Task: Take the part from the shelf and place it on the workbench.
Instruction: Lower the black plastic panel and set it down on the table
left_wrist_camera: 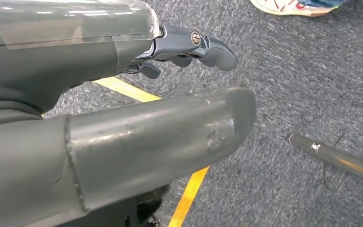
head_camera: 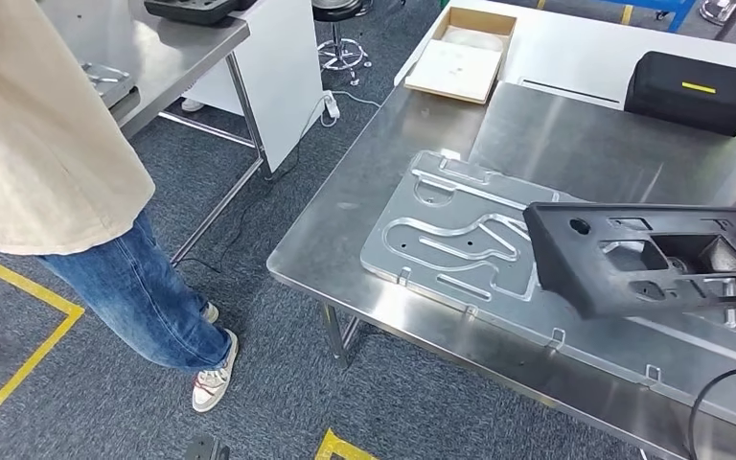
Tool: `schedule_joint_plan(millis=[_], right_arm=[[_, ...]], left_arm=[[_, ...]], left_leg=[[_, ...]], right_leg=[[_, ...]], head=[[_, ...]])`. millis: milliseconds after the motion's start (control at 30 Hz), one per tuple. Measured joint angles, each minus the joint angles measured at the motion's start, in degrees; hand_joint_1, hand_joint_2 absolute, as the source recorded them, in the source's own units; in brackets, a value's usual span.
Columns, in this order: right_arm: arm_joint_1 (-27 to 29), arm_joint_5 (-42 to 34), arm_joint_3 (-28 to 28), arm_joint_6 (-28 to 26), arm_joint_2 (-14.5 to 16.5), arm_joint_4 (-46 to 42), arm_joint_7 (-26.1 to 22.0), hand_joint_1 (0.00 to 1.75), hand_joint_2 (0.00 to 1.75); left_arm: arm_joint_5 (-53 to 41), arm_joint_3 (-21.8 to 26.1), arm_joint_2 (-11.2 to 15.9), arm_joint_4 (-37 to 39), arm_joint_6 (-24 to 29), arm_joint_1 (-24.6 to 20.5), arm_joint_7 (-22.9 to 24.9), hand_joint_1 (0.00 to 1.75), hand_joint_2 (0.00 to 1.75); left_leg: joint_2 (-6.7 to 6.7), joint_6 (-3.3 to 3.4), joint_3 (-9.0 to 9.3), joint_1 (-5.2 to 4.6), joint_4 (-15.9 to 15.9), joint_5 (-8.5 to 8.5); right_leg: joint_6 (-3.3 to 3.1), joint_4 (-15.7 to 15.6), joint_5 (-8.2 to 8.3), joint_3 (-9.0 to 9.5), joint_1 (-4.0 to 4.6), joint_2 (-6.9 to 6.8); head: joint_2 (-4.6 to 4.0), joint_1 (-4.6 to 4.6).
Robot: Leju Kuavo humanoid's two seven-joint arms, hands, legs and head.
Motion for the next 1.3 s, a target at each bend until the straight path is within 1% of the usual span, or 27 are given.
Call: schedule_joint_plan(millis=[33,67,100,133,200,267,333,400,433,500,533,567,600,633,667,700,733,767,867,933,1000,1067,1100,1133,1167,1233,1300], right_arm=[[-0.5,0.0,0.3,0.9,-0.8,0.6,0.7,0.00,0.00],[-1.0,0.0,0.5,1.4,-1.4,1.2,1.1,0.00,0.00],[-1.3,0.0,0.6,1.6,-1.9,1.7,1.4,0.00,0.00],[-1.5,0.0,0.8,1.7,-2.4,2.1,1.5,0.00,0.00],[-2.0,-0.1,1.0,2.4,-3.1,2.7,1.7,0.00,0.00],[-2.8,-0.3,1.5,4.9,-4.1,3.5,2.4,0.00,0.00],[-4.1,-0.3,2.9,10.2,-6.0,5.0,4.0,0.00,0.00],[-6.6,0.0,5.4,17.1,-9.7,6.9,5.4,0.00,0.00],[-8.6,0.1,6.8,20.2,-11.7,8.0,5.8,0.00,0.00],[-13.6,-0.3,9.7,25.8,-15.6,9.8,6.0,0.00,0.00],[-16.5,-1.1,11.5,29.1,-17.6,10.5,5.9,0.00,0.00],[-19.3,-2.4,13.7,32.6,-19.8,11.0,5.8,0.00,0.00],[-22.1,-3.9,16.1,35.8,-21.8,11.2,5.7,0.00,0.00],[-24.5,-5.6,18.3,38.3,-23.7,11.3,5.8,0.00,0.00],[-26.7,-7.2,20.3,40.1,-25.4,11.3,6.1,0.00,0.00],[-29.0,-8.7,22.0,41.5,-26.8,11.3,6.7,0.00,0.00],[-31.5,-10.6,23.8,43.3,-28.0,11.4,7.8,0.00,0.00],[-34.4,-12.9,26.0,45.9,-29.3,11.4,9.3,0.00,0.00],[-46.2,-19.2,34.8,54.7,-32.1,11.5,15.2,0.00,0.00],[-56.5,-21.8,41.8,57.3,-32.9,12.2,17.9,0.00,0.00],[-66.7,-24.6,49.0,58.4,-33.1,13.4,19.5,0.00,0.00],[-75.1,-28.2,56.4,59.1,-33.1,14.7,21.0,0.00,0.00],[-78.4,-30.0,59.9,59.3,-33.0,15.2,21.6,0.00,0.00],[-81.1,-31.4,62.8,59.2,-33.0,15.5,22.1,0.00,0.00],[-83.1,-32.4,65.3,59.0,-33.0,15.6,22.4,0.00,0.00],[-86.1,-33.9,69.5,58.5,-33.1,16.0,22.7,0.00,0.00],[-88.2,-35.0,72.9,58.0,-33.1,16.4,23.0,0.00,0.00]], left_arm=[[0.1,0.0,0.0,0.0,0.0,0.1,0.0,0.00,0.00],[0.2,0.0,0.0,0.0,-0.1,0.2,0.0,0.00,0.00],[0.2,0.0,0.0,0.0,-0.1,0.2,0.0,0.00,0.00],[0.2,0.0,0.0,0.0,-0.1,0.3,0.0,0.00,0.00],[0.2,0.0,0.1,0.0,-0.1,0.2,0.0,0.00,0.00],[0.2,0.0,0.2,0.0,-0.2,0.2,-0.1,0.00,0.00],[0.2,0.0,0.3,0.0,-0.3,0.2,-0.2,0.00,0.00],[0.1,0.0,0.2,0.0,-0.6,0.3,-0.3,0.00,0.00],[0.1,0.0,0.2,0.0,-0.7,0.3,-0.4,0.00,0.00],[0.2,0.0,0.2,0.0,-1.0,0.3,-0.6,0.00,0.00],[0.2,0.0,0.3,0.0,-1.2,0.3,-0.7,0.00,0.00],[0.3,0.0,0.3,0.0,-1.4,0.3,-0.8,0.00,0.00],[0.3,0.0,0.3,0.0,-1.5,0.4,-0.9,0.00,0.00],[0.4,0.0,0.3,0.0,-1.7,0.4,-1.0,0.00,0.00],[0.4,0.0,0.3,0.0,-1.7,0.5,-1.0,0.00,0.00],[0.4,0.1,0.4,0.0,-1.8,0.5,-1.0,0.00,0.00],[0.4,0.1,0.4,0.0,-2.0,0.6,-1.0,0.00,0.00],[0.4,0.1,0.5,0.0,-2.1,0.6,-1.1,0.00,0.00],[0.4,0.3,0.7,0.0,-2.3,0.8,-1.2,0.00,0.00],[0.4,0.4,0.8,0.0,-2.5,0.8,-1.3,0.00,0.00],[0.4,0.5,0.8,0.0,-2.7,0.7,-1.3,0.00,0.00],[0.4,0.6,0.8,0.0,-2.8,0.7,-1.3,0.00,0.00],[0.4,0.6,0.8,0.0,-2.8,0.7,-1.3,0.00,0.00],[0.4,0.7,0.8,0.0,-2.9,0.8,-1.3,0.00,0.00],[0.4,0.7,0.8,0.0,-2.9,0.8,-1.3,0.00,0.00],[0.4,0.8,1.0,0.0,-2.9,0.8,-1.4,0.00,0.00],[0.5,0.9,1.1,0.0,-2.9,0.9,-1.4,0.00,0.00]], left_leg=[[0.00,0.03,-1.66,0.03,3.4,-1.28],[-0.02,0.17,-2.71,0.04,5.5,-1.64],[-0.03,0.44,-2.86,0.00,5.6,-0.94],[-0.06,0.91,-1.92,-0.11,3.5,0.78],[-0.22,2.36,1.52,-0.58,-4.0,4.63],[-0.38,3.34,3.72,-1.06,-9.0,6.17],[-0.43,3.49,4.03,-1.26,-10.4,6.29],[-0.35,3.54,4.51,-1.09,-11.8,7.14],[-0.27,3.62,4.75,-1.03,-12.5,7.62],[-0.12,3.74,4.72,-1.12,-13.0,8.10],[-0.07,3.73,4.56,-1.16,-12.9,8.14],[-0.05,3.68,4.44,-1.15,-12.7,8.10],[-0.04,3.60,4.38,-1.07,-12.5,7.99],[-0.09,3.43,4.34,-0.91,-12.2,7.80],[-0.21,3.17,4.31,-0.71,-11.7,7.53],[-0.39,2.83,4.18,-0.63,-11.2,7.21],[-0.60,2.49,3.90,-0.66,-10.6,6.92],[-0.74,2.21,3.60,-0.79,-10.0,6.73],[-0.83,1.65,2.77,-1.23,-9.3,6.39],[-0.72,0.96,1.66,-1.19,-7.0,4.76],[-0.57,0.32,-1.10,-0.81,-0.7,1.34],[-0.50,0.27,-4.31,-0.51,6.0,-1.09],[-0.50,0.54,-4.95,-0.49,7.2,-0.83],[-0.52,1.06,-4.53,-0.60,6.0,0.58],[-0.57,1.85,-3.19,-0.85,2.8,2.77],[-0.72,4.05,0.22,-1.60,-4.8,6.32],[-0.74,5.38,2.04,-2.10,-8.7,7.20]], right_leg=[[-0.07,0.0,0.02,-0.07,0.12,-0.01],[-0.11,0.0,0.02,-0.11,0.26,0.00],[-0.14,0.0,0.01,-0.11,0.43,0.00],[-0.16,0.0,0.00,-0.07,0.63,0.01],[-0.16,0.0,-0.01,0.02,0.92,0.05],[0.09,-0.1,0.12,-0.03,0.92,0.09],[0.71,-0.5,0.45,-0.07,0.73,0.10],[1.27,-0.2,0.03,-0.40,0.66,-0.30],[1.41,1.3,-1.05,-1.14,0.80,-0.46],[1.38,7.4,-4.68,-4.01,1.04,-0.45],[1.41,11.0,-6.25,-5.64,0.99,-0.34],[1.52,13.5,-6.91,-6.69,0.86,-0.27],[1.74,14.1,-6.42,-6.81,0.67,-0.27],[2.07,12.4,-4.81,-5.81,0.42,-0.29],[2.49,8.8,-2.63,-3.95,0.08,-0.36],[3.00,5.3,-1.19,-2.13,-0.11,-0.40],[3.06,2.5,-0.35,-0.79,-0.26,-0.38],[2.92,0.9,-0.22,-0.20,-0.33,-0.34],[1.62,1.0,-0.69,-0.74,-0.49,-0.19],[0.90,1.2,-0.65,-1.02,-0.75,-0.18],[0.45,1.2,-0.60,-1.06,-0.69,-0.17],[0.30,1.1,-0.63,-0.99,-0.30,-0.15],[0.21,1.1,-0.69,-0.88,0.01,-0.13],[0.11,1.1,-0.75,-0.73,0.37,-0.10],[0.01,1.1,-0.82,-0.56,0.73,-0.06],[-0.07,0.9,-0.87,-0.31,1.14,-0.03],[0.18,0.6,-0.72,-0.25,0.99,-0.06]], head=[[0.00,0.01],[0.00,0.00],[0.00,0.00],[0.00,0.00],[0.00,0.00],[0.00,0.00],[0.00,0.01],[0.00,0.03],[0.00,0.04],[0.00,0.06],[0.00,0.05],[0.00,0.05],[0.00,0.04],[0.00,0.06],[0.00,0.06],[0.00,0.13],[0.00,0.18],[0.00,0.23],[0.00,0.33],[0.00,0.33],[0.00,0.33],[0.00,0.33],[0.00,0.33],[0.00,0.33],[0.00,0.33],[0.00,0.37],[0.00,0.38]])
